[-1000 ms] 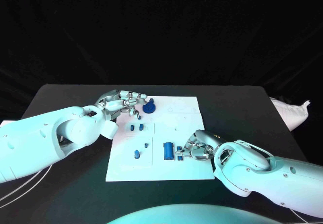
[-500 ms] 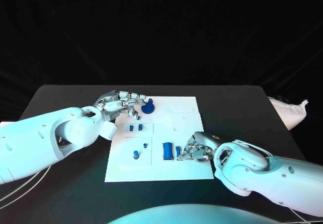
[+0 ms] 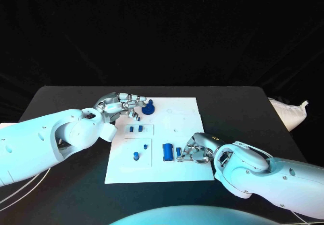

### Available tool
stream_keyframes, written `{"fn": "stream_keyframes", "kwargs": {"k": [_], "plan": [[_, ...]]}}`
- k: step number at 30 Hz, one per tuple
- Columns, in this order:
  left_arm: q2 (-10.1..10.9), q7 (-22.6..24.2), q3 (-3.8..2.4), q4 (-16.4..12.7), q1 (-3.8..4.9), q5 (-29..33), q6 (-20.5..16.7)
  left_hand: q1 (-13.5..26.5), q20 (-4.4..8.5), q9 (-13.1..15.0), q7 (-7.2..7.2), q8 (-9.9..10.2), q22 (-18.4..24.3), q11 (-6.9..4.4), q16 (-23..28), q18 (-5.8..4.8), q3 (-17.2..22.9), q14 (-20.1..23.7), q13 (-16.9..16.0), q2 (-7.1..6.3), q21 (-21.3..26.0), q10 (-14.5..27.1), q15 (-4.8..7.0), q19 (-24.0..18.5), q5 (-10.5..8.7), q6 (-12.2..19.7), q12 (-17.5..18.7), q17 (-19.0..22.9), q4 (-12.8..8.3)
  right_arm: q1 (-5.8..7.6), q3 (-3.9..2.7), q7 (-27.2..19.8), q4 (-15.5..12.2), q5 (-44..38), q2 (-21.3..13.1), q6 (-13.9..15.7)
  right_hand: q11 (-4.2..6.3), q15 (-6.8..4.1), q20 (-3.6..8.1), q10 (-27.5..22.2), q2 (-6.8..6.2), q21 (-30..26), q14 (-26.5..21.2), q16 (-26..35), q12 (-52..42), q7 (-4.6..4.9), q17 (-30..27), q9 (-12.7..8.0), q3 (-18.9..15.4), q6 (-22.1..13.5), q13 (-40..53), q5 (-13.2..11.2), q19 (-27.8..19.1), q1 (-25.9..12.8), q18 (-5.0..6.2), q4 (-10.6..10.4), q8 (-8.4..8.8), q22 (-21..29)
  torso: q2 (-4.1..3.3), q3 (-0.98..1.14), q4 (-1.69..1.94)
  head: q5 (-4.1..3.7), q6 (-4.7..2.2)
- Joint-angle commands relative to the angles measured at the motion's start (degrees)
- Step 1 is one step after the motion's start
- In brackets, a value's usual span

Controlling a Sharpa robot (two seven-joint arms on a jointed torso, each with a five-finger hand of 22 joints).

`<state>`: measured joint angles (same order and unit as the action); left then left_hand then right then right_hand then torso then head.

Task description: Assemble the parts on the task board

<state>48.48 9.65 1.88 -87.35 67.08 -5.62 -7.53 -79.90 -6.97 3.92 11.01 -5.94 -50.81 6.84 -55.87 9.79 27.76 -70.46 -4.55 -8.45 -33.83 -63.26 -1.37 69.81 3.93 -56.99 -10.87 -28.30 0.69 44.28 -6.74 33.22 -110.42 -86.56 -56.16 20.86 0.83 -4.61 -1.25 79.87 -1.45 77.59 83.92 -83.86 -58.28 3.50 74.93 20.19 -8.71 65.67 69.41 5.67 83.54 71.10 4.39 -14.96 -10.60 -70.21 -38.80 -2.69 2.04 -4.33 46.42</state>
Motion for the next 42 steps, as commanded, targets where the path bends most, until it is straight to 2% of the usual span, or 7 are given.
{"fn": "stream_keyframes", "kwargs": {"k": [1, 15, 28, 29, 39, 41, 42], "plan": [[-0.11, 0.40, 0.05, 0.32, -0.11, 0.62, 0.88, -0.14, 0.03, -0.06, 0.15, -0.21, 0.08, -0.16, -0.10, 0.64, 0.00, 0.50, 0.03, 0.59, 0.37, 0.37, -0.02, -0.28, -0.14, 0.12, -0.27, 0.09, -0.33, 0.47, -0.66, -5.37, -0.22, 9.95, -1.01, 4.27, -0.13, -0.01, -0.08, -0.53, -0.03, -0.56, 4.19, 0.58, 0.61, 0.18, 5.76, 0.10, -0.95, -0.68, -0.28, 2.19, -0.61, 0.00, -0.15, -0.28, 0.55, 0.72, 0.48, -0.11, -0.11, -0.11, -0.45], [0.12, 9.06, 0.01, 4.59, -1.59, 13.70, -4.41, 4.15, -0.50, 0.05, -0.27, -1.07, 1.23, -0.29, 1.08, 0.63, -4.09, 2.95, -0.17, -0.25, 2.39, 0.62, -0.43, -2.03, -0.27, 0.02, -1.78, 1.19, 1.89, 8.01, -1.24, -39.83, 18.50, 54.17, 3.64, 1.87, -6.00, 5.48, -4.72, -18.37, 5.78, -44.20, -11.63, 52.23, 42.17, 6.27, -40.31, -3.77, 1.48, -10.60, -32.46, 2.24, -18.38, 12.32, 6.41, 4.59, 6.77, 46.85, 3.76, -0.92, -2.32, 0.96, -3.96], [-4.31, 14.59, -0.01, 12.40, -3.10, 15.85, -7.61, 3.61, -8.29, -0.16, -0.42, 0.87, 21.71, 3.56, 37.30, 0.24, -13.49, 21.17, 0.94, 2.35, 29.02, 7.68, -7.71, -26.72, -0.24, 2.52, 3.17, 19.04, 4.16, 9.83, -2.16, -53.58, 35.62, 70.26, 12.17, -2.73, -9.54, 11.83, -12.07, -18.66, 6.49, -69.36, -23.52, 79.17, 54.69, 7.97, -60.68, -10.99, 4.44, -12.44, -58.38, 0.14, -26.22, 14.78, 6.29, 10.24, 7.04, 64.01, 5.84, -0.03, -1.48, 1.16, -7.98], [-3.66, 10.75, 0.05, 11.50, -2.99, 13.94, -6.01, 26.35, -3.25, -3.92, -3.46, 5.94, 29.77, 0.32, 41.77, -2.94, -17.16, 36.07, 4.55, 3.85, 33.83, 23.97, -4.68, -39.57, -3.93, 18.70, 5.03, 21.24, -0.69, 9.78, -2.08, -47.28, 34.19, 63.36, 11.54, -0.16, -6.77, 9.37, -7.95, -37.05, 1.45, -71.42, -41.71, 83.86, 58.28, 4.37, -64.40, -13.52, 8.71, -28.40, -61.08, -1.50, -43.51, -10.63, 2.73, 14.96, 10.60, 65.56, 5.24, -0.42, -1.73, 0.99, -7.12], [-3.69, 12.90, -0.39, 8.27, -3.89, 12.04, -13.01, 43.48, -0.33, -3.92, -5.95, 5.94, 37.14, -1.88, 47.24, -4.19, -21.03, 46.83, 4.55, 8.45, 33.83, 36.76, -2.95, -49.25, -3.93, 31.03, 10.87, 24.02, -0.69, 11.60, 0.55, -51.98, 30.09, 70.29, 11.52, 6.84, -5.00, 4.61, -5.13, -50.72, 1.45, -77.59, -55.02, 83.86, 58.28, 2.00, -68.21, -15.85, 8.71, -40.28, -64.25, -5.67, -56.11, -30.08, 1.15, 14.96, 10.60, 70.21, 6.85, 1.68, -1.94, 3.24, -10.44], [-3.70, 13.74, -0.56, 7.00, -4.24, 11.29, -15.76, 45.85, 0.16, -3.92, -6.29, 5.94, 38.03, -2.21, 47.81, -4.54, -21.52, 48.36, 4.55, 8.45, 33.83, 38.48, -2.67, -50.59, -3.93, 32.74, 10.87, 24.29, -0.69, 12.32, 1.59, -53.83, 28.47, 73.02, 11.51, 9.59, -0.83, 4.61, -4.70, -52.66, 1.45, -77.59, -56.96, 83.86, 58.28, 1.63, -68.66, -16.15, 8.71, -41.98, -64.60, -5.67, -57.96, -32.83, 1.15, 14.96, 10.60, 70.21, 7.20, 2.14, -1.98, 3.75, -11.18], [-3.71, 14.47, -0.71, 5.91, -4.55, 10.65, -18.13, 48.07, 0.58, -3.92, -6.59, 5.94, 38.86, -2.51, 48.32, -4.80, -21.87, 49.81, 4.55, 8.45, 33.83, 40.09, 1.37, -51.86, -3.93, 34.32, 10.87, 28.30, -0.69, 12.94, 2.48, -55.42, 27.09, 75.37, 11.50, 11.96, -0.83, 4.61, -4.32, -54.36, 1.45, -77.59, -58.66, 83.86, 58.28, 1.29, -69.05, -20.19, 8.71, -43.48, -64.90, -5.67, -59.56, -35.23, 0.55, 14.96, 10.60, 70.21, 7.40, 2.40, -2.01, 4.02, -11.59]]}}
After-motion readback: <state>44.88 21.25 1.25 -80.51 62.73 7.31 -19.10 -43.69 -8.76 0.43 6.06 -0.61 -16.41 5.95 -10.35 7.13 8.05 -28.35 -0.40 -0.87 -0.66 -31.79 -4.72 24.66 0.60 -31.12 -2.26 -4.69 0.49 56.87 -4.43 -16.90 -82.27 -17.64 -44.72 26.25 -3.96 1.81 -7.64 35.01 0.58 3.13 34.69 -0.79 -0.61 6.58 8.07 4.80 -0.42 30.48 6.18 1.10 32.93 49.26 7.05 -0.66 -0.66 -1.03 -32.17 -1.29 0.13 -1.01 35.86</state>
